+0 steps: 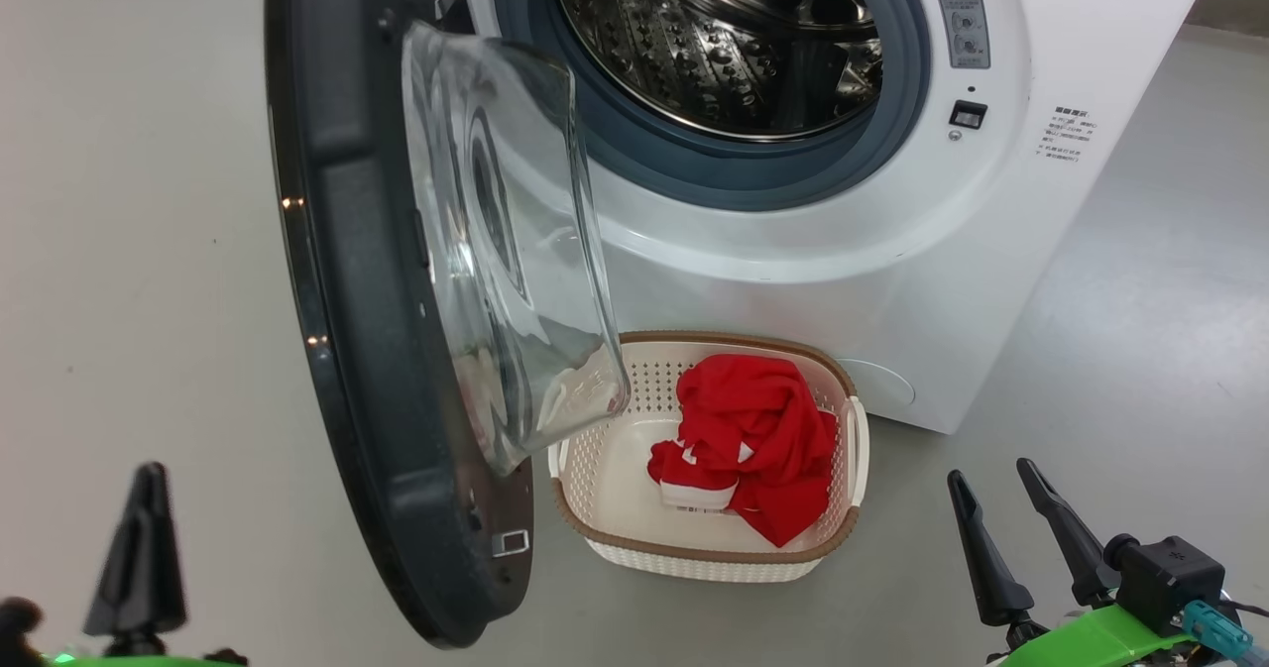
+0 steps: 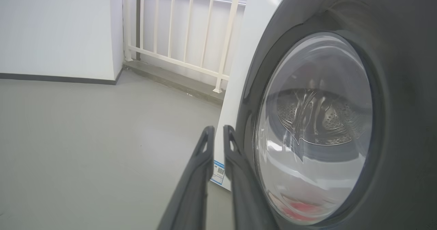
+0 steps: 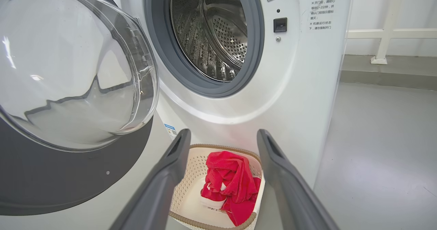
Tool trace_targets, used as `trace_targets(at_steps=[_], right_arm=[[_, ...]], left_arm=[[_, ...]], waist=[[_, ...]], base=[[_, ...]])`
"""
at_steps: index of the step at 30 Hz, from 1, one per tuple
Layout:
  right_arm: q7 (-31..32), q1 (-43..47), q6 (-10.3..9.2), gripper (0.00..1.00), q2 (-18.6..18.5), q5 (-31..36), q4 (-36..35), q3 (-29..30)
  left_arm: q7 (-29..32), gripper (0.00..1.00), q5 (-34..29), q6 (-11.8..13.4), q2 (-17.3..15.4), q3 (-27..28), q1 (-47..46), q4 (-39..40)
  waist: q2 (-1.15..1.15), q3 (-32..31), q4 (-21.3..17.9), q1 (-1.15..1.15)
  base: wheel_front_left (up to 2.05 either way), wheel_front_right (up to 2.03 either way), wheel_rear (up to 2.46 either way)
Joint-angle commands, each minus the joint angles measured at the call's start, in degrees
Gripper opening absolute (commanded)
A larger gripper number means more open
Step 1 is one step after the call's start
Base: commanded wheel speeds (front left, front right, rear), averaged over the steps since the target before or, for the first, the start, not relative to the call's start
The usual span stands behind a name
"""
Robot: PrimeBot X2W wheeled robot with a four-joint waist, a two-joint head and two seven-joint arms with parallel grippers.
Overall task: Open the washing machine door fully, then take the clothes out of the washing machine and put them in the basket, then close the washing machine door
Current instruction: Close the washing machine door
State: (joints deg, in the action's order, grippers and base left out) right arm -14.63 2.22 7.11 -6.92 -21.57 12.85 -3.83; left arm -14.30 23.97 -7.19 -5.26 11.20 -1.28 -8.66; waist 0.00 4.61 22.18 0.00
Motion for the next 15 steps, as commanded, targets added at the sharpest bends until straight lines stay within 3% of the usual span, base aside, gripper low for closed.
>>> trace_targets(at_steps=[1,8,10,15], right_arm=[[-0.4,-1.4,0.37,1.0,-0.5,0.0,-1.2,-0.9],[-0.4,-1.2,0.37,1.0,-0.6,0.0,-1.2,-1.1],[-0.4,-1.3,0.37,1.0,-0.6,0.0,-1.2,-1.2],[-0.4,-1.5,0.37,1.0,-0.6,0.0,-1.3,-1.2]], left_arm=[[-0.7,0.0,3.3,-0.3,-3.9,1.3,-3.1,2.2],[-0.7,0.0,16.3,-0.3,-10.3,-0.5,-5.9,2.9],[-0.7,0.0,22.7,-0.3,-12.5,-2.0,-6.8,3.1],[-0.7,0.0,38.5,-0.3,-22.0,-10.0,-8.4,3.0]], waist=[[0.0,0.0,0.0,0.0],[0.0,-0.1,-0.3,0.0],[0.0,-0.1,-0.6,0.0],[0.0,0.4,-1.1,0.0]], base=[[0.0,0.0,0.0],[0.0,0.0,0.0],[0.0,0.0,0.0],[0.0,0.0,0.0]])
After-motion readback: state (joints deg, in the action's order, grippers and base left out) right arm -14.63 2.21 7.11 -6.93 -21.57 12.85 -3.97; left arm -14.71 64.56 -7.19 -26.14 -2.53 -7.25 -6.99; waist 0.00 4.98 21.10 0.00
